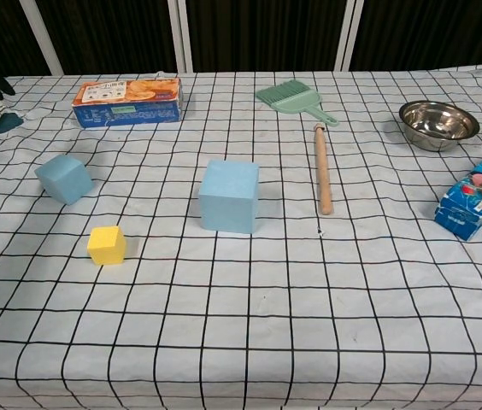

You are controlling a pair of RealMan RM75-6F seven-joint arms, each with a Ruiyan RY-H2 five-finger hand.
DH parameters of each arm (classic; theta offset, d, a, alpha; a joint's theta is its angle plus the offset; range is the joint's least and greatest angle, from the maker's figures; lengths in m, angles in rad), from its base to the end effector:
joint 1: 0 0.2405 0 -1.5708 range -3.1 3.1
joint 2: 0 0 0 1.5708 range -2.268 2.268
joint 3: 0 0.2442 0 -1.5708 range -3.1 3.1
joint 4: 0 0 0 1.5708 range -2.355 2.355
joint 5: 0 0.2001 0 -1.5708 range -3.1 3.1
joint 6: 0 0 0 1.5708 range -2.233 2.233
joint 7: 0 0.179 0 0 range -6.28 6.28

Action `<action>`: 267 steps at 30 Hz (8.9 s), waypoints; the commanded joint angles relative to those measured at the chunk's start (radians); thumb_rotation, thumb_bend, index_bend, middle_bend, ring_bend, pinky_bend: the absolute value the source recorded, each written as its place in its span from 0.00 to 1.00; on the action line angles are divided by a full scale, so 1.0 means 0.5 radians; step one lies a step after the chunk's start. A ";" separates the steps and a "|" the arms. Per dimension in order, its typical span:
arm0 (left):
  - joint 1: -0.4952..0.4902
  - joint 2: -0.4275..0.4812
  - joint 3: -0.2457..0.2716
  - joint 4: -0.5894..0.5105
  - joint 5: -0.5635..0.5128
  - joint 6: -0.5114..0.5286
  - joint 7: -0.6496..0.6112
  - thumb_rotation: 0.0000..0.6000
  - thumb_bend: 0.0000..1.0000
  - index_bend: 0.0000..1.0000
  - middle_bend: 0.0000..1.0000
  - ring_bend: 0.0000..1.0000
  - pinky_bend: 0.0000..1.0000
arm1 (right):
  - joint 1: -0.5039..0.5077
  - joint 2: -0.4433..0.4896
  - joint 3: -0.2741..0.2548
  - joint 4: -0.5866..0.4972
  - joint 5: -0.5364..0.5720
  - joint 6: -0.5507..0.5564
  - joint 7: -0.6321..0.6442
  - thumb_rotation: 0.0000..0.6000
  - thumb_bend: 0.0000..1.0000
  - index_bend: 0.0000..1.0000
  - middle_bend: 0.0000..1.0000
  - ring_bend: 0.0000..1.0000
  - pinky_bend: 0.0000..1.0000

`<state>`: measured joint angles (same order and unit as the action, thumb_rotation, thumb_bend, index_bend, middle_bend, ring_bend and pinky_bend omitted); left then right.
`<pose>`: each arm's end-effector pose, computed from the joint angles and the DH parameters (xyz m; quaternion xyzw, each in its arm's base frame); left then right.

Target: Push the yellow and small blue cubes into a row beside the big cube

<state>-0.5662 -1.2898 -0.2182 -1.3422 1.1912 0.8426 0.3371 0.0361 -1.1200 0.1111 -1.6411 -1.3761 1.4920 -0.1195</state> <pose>-0.2582 0.3845 0.0863 -0.7322 -0.3288 -0.2396 0.5462 -0.3150 -0.2095 0.1795 0.5503 -0.3858 0.3454 0.6550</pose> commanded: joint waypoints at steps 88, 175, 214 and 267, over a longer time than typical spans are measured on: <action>-0.615 -0.369 -0.053 -0.859 -1.319 0.736 1.463 1.00 0.37 0.46 0.35 0.12 0.06 | -0.025 0.003 0.032 -0.050 0.047 0.060 -0.009 1.00 0.19 0.11 0.07 0.21 0.12; -0.834 -1.380 -0.146 -0.057 -1.370 0.948 1.517 1.00 0.21 0.45 0.32 0.12 0.01 | -0.039 0.012 0.070 -0.027 0.089 0.069 0.053 1.00 0.20 0.11 0.07 0.21 0.12; -0.559 -0.791 -0.040 -0.873 -1.248 1.230 1.597 1.00 0.15 0.30 0.24 0.07 0.00 | -0.044 -0.002 0.075 -0.048 0.097 0.087 0.009 1.00 0.20 0.11 0.07 0.21 0.12; -0.197 -0.813 0.290 -0.832 -0.930 0.980 1.202 1.00 0.22 0.40 0.27 0.07 0.00 | -0.044 -0.002 0.085 -0.039 0.115 0.081 0.012 1.00 0.20 0.11 0.07 0.21 0.12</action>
<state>-0.6623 -1.6925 -0.0715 -1.7615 0.7269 1.3347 0.9354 0.0143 -1.1213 0.1535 -1.6609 -1.3187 1.5322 -0.1140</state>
